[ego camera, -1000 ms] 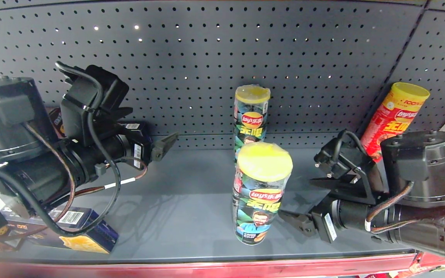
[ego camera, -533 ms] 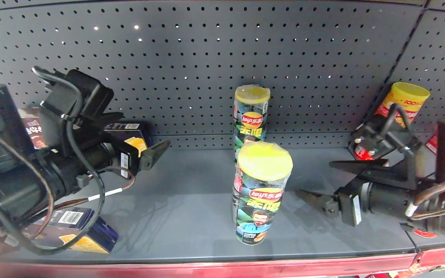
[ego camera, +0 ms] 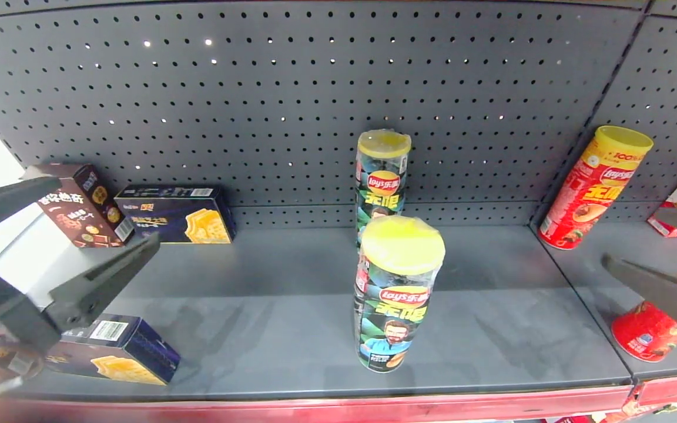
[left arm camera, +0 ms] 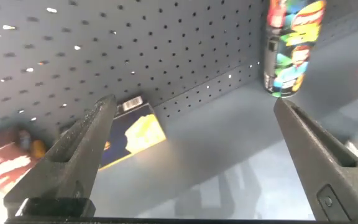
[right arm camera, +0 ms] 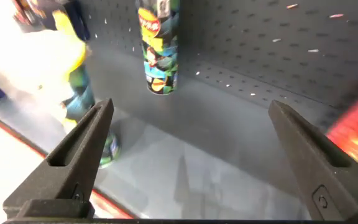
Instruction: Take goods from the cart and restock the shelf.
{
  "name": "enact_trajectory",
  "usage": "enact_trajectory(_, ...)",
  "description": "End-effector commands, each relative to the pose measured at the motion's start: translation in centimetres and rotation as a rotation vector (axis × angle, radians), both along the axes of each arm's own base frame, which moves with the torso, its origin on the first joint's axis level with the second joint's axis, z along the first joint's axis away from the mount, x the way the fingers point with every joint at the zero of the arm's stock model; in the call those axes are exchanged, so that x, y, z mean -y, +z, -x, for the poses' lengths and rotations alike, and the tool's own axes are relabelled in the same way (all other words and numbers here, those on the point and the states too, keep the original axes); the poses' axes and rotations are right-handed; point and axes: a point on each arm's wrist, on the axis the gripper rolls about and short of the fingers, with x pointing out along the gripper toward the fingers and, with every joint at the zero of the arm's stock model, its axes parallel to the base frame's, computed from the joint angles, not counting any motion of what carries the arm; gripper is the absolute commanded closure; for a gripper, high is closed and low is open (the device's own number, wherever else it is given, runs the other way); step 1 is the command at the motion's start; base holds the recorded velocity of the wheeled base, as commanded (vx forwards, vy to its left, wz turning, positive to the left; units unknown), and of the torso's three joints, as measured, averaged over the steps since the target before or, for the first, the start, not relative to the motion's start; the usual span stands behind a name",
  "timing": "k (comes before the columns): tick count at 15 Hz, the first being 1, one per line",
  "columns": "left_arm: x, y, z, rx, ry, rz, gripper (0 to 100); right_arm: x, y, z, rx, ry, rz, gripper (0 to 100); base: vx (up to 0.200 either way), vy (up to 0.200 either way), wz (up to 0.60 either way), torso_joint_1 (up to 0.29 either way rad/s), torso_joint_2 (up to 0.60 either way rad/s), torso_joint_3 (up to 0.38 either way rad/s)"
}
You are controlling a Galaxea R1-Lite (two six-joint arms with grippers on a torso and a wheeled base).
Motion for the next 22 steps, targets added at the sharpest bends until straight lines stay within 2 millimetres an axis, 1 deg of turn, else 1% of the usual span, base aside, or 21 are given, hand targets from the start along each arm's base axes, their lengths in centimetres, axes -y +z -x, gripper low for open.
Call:
enact_trajectory(1,-1.6,-1.3,4.2,0.075,-0.059,0.037,0,3.9,-2.5,4.9,0.089,-0.005,-0.074,0,0.0,0.0,0.0,0.0,0.0,0.0)
enact_trajectory(2,-2.5,-1.3,5.6,0.128,-0.051,0.031,0,4.7,-3.4,5.8,0.099,-0.005,-0.081,0,0.0,0.0,0.0,0.0,0.0,0.0)
enact_trajectory(4,-3.5,-2.1,7.3,0.13,-0.035,0.015,0,5.7,-4.5,7.0,0.108,-0.008,-0.089,0,0.0,0.0,0.0,0.0,0.0,0.0)
enact_trajectory(6,-5.4,-4.0,10.3,0.074,-0.018,-0.017,0,6.7,-6.5,8.4,0.108,-0.009,-0.089,0,0.0,0.0,0.0,0.0,0.0,0.0)
enact_trajectory(7,-6.4,-5.4,12.0,0.053,-0.021,-0.031,0,7.2,-8.2,9.0,0.097,-0.008,-0.079,0,0.0,0.0,0.0,0.0,0.0,0.0)
enact_trajectory(8,-6.8,-6.1,12.7,0.049,-0.023,-0.034,0,7.4,-9.0,9.3,0.091,-0.006,-0.074,0,0.0,0.0,0.0,0.0,0.0,0.0)
enact_trajectory(9,-7.5,-7.6,13.9,0.045,-0.024,-0.036,0,7.8,-10.9,9.8,0.062,-0.005,-0.051,0,0.0,0.0,0.0,0.0,0.0,0.0)
enact_trajectory(10,-7.7,-8.4,14.2,0.037,-0.022,-0.041,0,7.9,-11.9,10.0,0.044,-0.003,-0.037,0,0.0,0.0,0.0,0.0,0.0,0.0)
enact_trajectory(12,-7.7,-11.3,14.5,0.017,0.012,-0.052,0,8.2,-14.4,10.3,-0.005,0.001,0.002,0,0.0,0.0,0.0,0.0,0.0,0.0)
enact_trajectory(15,-7.1,-15.6,13.5,-0.076,0.03,-0.102,0,8.4,-17.2,10.5,-0.036,-0.002,0.024,0,0.0,0.0,0.0,0.0,0.0,0.0)
enact_trajectory(16,-7.0,-16.2,13.3,-0.094,0.03,-0.112,0,8.4,-17.2,10.5,-0.042,-0.005,0.023,0,0.0,0.0,0.0,0.0,0.0,0.0)
enact_trajectory(17,-7.0,-16.3,13.3,-0.098,0.029,-0.109,0,8.2,-17.2,10.4,-0.07,-0.026,0.023,0,0.0,0.0,0.0,0.0,0.0,0.0)
enact_trajectory(19,-6.8,-16.2,13.2,-0.125,0.064,-0.106,0,7.6,-17.0,9.7,-0.174,-0.125,0.049,0,0.0,0.0,0.0,0.0,0.0,0.0)
enact_trajectory(21,-6.2,-16.0,12.8,-0.218,0.229,-0.084,0,6.9,-16.9,8.9,-0.299,-0.32,0.072,0,0.0,0.0,0.0,0.0,0.0,0.0)
enact_trajectory(22,-6.0,-16.0,12.6,-0.245,0.304,-0.07,0,6.9,-16.9,8.8,-0.315,-0.399,0.066,0,0.0,0.0,0.0,0.0,0.0,0.0)
